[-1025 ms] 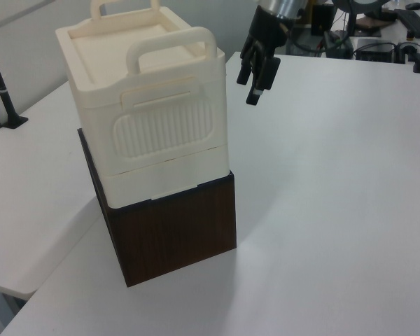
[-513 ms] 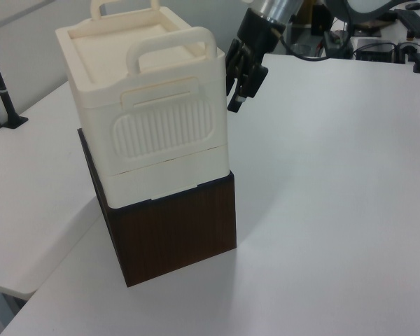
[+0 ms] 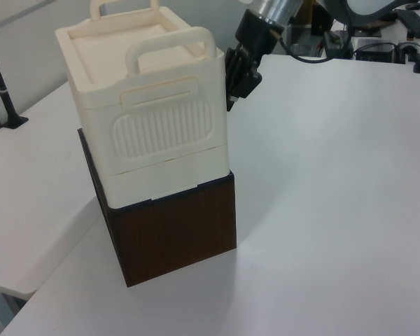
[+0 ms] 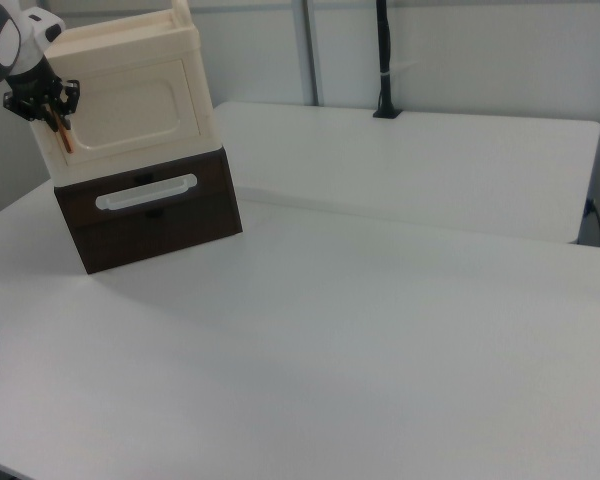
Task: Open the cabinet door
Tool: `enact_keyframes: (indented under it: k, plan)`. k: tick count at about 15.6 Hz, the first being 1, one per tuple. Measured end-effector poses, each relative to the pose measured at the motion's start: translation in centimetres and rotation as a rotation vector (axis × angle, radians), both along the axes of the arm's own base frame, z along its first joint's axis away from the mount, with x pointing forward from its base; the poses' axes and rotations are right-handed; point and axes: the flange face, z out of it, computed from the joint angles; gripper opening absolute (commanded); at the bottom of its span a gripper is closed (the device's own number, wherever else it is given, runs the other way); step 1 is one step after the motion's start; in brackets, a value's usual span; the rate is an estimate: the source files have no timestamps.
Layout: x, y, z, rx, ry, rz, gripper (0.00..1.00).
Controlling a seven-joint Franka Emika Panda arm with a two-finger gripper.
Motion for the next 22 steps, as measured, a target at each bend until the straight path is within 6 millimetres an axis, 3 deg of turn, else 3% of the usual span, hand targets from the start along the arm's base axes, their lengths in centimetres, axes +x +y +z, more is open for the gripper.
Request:
enact_keyframes:
  k: [5, 8, 9, 11, 12, 14, 15, 19, 22]
  plan:
    - [-0.1, 0.1, 0.0, 0.000, 0.008, 0.003, 0.08]
    - [-0.3, -0.4, 0.2, -0.019, 0.041, 0.001, 0.13]
    - [-0.6, -0.9, 0.5, -0.033, 0.063, 0.001, 0.23]
    - [-1.1, -2.4, 1.0, -0.068, 0.111, -0.001, 0.63]
    - [-1.4, -3.3, 1.0, -0.087, 0.149, -0.009, 0.76]
    - [-2.0, -5.7, 1.2, -0.127, 0.235, -0.032, 0.89]
    - [-2.3, -7.4, 1.5, -0.142, 0.274, -0.052, 1.00]
    - [-3.4, -14.0, 4.1, -0.162, 0.349, -0.135, 1.00]
    - [-4.4, -15.9, 6.6, -0.145, 0.317, -0.163, 1.00]
